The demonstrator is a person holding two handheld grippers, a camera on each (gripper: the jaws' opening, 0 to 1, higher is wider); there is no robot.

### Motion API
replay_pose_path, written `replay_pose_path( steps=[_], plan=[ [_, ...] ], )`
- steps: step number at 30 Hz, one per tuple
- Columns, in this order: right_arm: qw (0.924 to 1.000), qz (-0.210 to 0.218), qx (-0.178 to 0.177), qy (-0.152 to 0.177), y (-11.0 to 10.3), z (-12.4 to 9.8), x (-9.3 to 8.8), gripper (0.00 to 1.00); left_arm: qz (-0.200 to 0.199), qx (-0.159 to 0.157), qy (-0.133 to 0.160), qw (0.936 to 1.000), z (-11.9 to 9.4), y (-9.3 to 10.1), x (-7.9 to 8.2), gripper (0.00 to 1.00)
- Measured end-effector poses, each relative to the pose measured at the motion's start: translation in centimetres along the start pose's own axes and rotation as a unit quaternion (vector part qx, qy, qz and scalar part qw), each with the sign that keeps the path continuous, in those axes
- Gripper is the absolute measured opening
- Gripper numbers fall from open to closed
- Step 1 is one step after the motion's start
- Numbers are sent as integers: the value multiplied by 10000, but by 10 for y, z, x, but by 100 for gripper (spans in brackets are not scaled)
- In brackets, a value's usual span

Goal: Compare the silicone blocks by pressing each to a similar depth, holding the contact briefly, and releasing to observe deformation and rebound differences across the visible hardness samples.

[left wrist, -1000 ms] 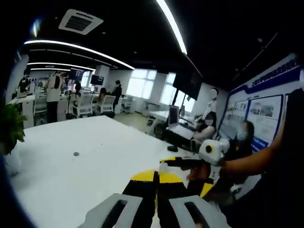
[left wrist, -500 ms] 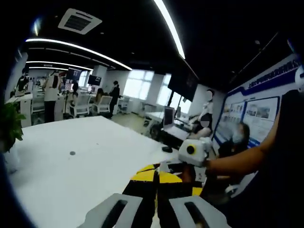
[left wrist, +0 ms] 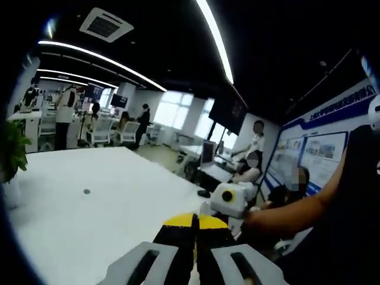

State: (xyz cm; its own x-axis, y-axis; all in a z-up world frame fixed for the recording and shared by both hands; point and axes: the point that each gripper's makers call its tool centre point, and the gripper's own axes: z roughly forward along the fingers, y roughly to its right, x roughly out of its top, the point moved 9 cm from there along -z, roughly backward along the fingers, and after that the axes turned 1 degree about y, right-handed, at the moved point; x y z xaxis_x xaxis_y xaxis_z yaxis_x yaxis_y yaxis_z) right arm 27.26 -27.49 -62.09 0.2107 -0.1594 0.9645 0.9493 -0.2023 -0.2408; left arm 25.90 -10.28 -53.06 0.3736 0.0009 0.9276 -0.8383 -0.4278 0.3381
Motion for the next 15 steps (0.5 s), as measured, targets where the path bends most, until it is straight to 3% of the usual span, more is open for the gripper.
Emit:
replay_pose_path(
  steps=[12, 15],
  plan=[
    [9999, 118, 69, -38, -2, 1, 2, 23, 26, -60, 61, 10000, 0, 3, 5, 0],
    [9993, 327, 141, -132, -5, 2, 4, 20, 35, -30, 95, 9999, 0, 2, 5, 0]
  ],
)
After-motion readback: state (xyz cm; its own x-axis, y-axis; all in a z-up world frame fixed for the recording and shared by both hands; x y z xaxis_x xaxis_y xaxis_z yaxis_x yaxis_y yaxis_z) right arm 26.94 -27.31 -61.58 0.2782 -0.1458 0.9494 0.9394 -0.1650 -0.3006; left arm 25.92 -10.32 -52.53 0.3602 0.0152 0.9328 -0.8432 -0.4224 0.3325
